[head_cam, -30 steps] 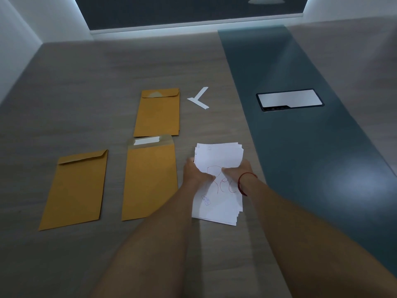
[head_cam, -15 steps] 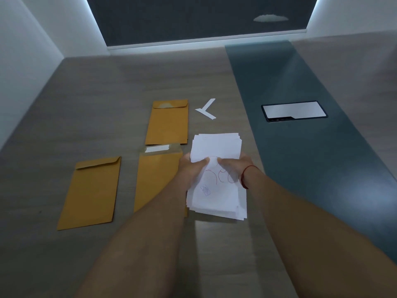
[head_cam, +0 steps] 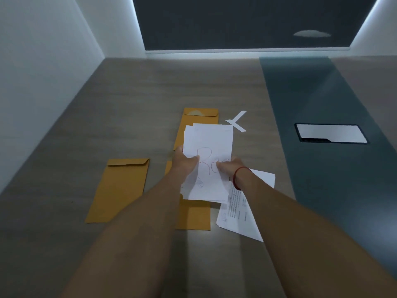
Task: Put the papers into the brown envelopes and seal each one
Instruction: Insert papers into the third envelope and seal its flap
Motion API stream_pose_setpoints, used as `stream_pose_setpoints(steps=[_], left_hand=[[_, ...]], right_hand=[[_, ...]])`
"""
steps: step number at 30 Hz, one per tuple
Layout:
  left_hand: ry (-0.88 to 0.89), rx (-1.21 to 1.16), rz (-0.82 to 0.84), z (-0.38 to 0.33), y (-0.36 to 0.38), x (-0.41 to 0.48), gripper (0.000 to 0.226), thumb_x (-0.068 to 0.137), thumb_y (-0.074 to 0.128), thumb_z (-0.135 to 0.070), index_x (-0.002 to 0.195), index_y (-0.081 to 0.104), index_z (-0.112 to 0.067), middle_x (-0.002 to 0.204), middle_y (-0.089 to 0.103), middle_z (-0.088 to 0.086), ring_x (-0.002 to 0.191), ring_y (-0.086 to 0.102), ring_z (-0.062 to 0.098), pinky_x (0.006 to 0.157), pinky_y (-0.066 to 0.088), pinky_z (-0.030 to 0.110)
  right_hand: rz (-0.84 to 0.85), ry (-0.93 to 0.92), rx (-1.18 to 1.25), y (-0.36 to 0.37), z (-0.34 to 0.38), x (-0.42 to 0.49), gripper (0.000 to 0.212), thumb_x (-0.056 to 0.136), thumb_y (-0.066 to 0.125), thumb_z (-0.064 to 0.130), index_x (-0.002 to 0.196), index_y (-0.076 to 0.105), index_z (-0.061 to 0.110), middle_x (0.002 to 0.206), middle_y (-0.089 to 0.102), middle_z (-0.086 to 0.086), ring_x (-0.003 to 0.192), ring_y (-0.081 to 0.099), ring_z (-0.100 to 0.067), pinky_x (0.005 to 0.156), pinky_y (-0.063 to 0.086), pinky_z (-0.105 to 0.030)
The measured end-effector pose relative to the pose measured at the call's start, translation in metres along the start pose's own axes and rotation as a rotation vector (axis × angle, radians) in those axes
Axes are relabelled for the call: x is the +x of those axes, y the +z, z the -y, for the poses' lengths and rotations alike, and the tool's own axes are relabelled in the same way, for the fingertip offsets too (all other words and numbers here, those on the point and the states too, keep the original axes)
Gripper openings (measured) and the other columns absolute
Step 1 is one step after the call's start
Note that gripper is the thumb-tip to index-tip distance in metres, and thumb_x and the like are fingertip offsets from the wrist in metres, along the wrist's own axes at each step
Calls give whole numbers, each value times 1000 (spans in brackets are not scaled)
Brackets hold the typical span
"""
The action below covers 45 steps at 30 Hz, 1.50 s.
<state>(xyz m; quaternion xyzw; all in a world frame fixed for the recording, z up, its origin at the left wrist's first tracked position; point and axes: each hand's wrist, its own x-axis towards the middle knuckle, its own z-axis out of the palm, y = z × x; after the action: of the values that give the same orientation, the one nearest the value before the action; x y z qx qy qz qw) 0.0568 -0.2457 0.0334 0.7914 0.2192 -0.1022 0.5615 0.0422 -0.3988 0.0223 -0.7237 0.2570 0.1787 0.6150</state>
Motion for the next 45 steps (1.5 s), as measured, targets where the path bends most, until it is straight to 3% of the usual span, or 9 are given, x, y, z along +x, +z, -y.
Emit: stream_pose_setpoints(steps=[4, 11, 16, 20, 24, 27, 30, 36, 45], left_hand=[[-10, 24, -37, 1, -18, 21, 42, 89, 59, -7, 130, 51, -10, 124, 61, 7, 114, 58, 24, 86, 48, 29], [-46, -3, -77, 3, -31, 60, 43, 90, 60, -10, 132, 48, -10, 126, 60, 7, 116, 57, 24, 90, 49, 31], [-68, -16, -108, 7, -37, 76, 45, 89, 61, -14, 131, 47, -11, 125, 59, 9, 114, 59, 26, 94, 53, 39], [-144, 90, -282, 14, -50, 83, 41, 84, 59, 1, 123, 51, -10, 121, 57, 14, 95, 61, 25, 68, 52, 32], [-48, 578, 143, 26, -58, 88, 13, 84, 64, -5, 93, 63, -14, 104, 64, 8, 94, 57, 18, 83, 51, 32], [-52, 667, 308, 25, -52, 86, 44, 70, 83, -15, 107, 61, -14, 114, 57, 2, 110, 55, 20, 96, 49, 32], [38, 699, 360, 24, -42, 83, 58, 60, 91, -16, 110, 61, -11, 120, 58, 9, 113, 57, 25, 93, 49, 36], [118, 801, 365, 23, -38, 84, 42, 58, 91, -15, 87, 60, -17, 121, 53, 7, 114, 54, 25, 94, 51, 40], [105, 786, 420, 21, -36, 86, 59, 60, 90, -10, 110, 58, -11, 101, 57, 9, 91, 56, 23, 77, 45, 33]], right_hand=[[102, -1, -155, 28, 17, 14, 36, 88, 59, 12, 123, 56, 7, 121, 63, -12, 111, 60, -30, 101, 49, -41], [97, -24, -514, 49, 40, 45, 40, 87, 57, 11, 126, 49, 7, 119, 59, -10, 109, 58, -27, 93, 49, -33], [43, -59, -366, 55, 47, 66, 41, 87, 56, 6, 128, 50, 6, 117, 59, -8, 107, 58, -28, 84, 46, -29], [-94, -126, -165, 55, 65, 86, 38, 87, 52, 1, 125, 53, 5, 114, 61, -9, 99, 58, -25, 83, 47, -28], [-168, -152, -135, 55, 75, 102, 38, 89, 53, 4, 127, 47, 8, 127, 57, -10, 117, 55, -28, 95, 43, -31], [-201, -147, -75, 59, 73, 108, 38, 90, 54, 4, 126, 47, 8, 128, 57, -10, 118, 55, -28, 97, 43, -31], [-222, -129, -21, 62, 69, 109, 39, 88, 54, 2, 126, 48, 6, 127, 58, -12, 116, 56, -29, 94, 45, -31], [-215, -74, 67, 58, 63, 109, 40, 88, 55, 1, 128, 48, 3, 128, 58, -12, 116, 57, -26, 84, 41, -22], [-216, -28, 132, 62, 58, 108, 42, 90, 56, 4, 131, 45, 6, 133, 55, -9, 120, 54, -24, 85, 39, -22]])
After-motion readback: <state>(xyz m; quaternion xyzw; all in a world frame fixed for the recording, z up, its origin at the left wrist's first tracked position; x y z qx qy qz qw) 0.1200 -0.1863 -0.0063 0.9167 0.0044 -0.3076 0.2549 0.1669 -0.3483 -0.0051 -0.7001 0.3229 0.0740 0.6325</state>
